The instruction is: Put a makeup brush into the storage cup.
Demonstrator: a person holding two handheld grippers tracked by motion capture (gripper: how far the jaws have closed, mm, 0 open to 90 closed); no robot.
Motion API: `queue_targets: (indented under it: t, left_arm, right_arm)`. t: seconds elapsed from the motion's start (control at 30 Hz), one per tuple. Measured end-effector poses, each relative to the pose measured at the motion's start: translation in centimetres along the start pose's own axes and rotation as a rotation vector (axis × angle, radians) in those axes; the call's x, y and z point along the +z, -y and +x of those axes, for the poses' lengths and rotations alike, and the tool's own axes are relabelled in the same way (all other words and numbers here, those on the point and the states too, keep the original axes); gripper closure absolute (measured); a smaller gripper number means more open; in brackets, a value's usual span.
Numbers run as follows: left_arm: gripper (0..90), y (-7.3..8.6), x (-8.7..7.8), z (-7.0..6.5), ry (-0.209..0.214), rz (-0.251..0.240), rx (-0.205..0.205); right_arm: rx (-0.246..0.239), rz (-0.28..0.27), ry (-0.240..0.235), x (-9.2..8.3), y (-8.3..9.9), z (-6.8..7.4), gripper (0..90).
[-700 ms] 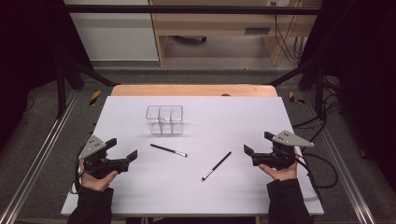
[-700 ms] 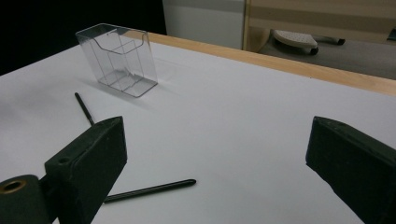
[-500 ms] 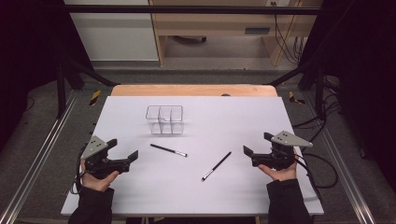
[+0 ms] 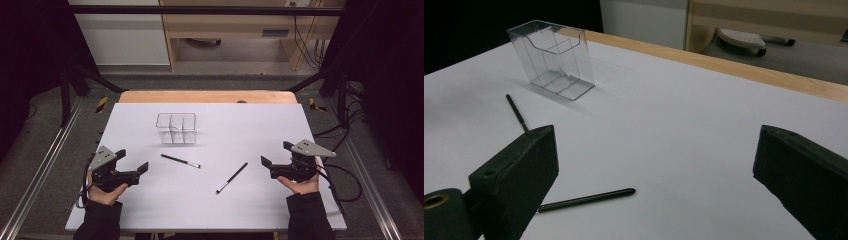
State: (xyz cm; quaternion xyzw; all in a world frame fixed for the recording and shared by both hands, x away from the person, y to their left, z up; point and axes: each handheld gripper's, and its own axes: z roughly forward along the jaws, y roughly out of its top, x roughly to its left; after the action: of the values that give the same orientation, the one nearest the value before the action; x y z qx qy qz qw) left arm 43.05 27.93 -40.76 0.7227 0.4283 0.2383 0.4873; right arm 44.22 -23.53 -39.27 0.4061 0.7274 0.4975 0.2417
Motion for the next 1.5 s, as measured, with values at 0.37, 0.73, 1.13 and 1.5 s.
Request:
queue_targets:
  t: [0.37,0.73,1.13,1.5]
  left_arm:
    - [3.9,0.0,0.0,-0.1,0.004,0.004,0.007]
    - [4.0,0.0,0.1,-0.4,0.009,0.008,0.015]
    - [4.1,0.0,0.2,-0.5,0.006,0.010,0.022]
    - [4.1,0.0,0.3,-0.5,0.001,0.017,0.030]
  right_arm:
    - [-0.043,0.053,-0.027,1.2,-0.2,1.2,4.5]
    - [-0.079,0.109,-0.060,2.8,0.1,2.5,4.6]
    - [-0.105,0.175,-0.093,4.7,0.8,3.3,4.8]
    - [-0.126,0.225,-0.117,6.0,1.6,3.8,5.3]
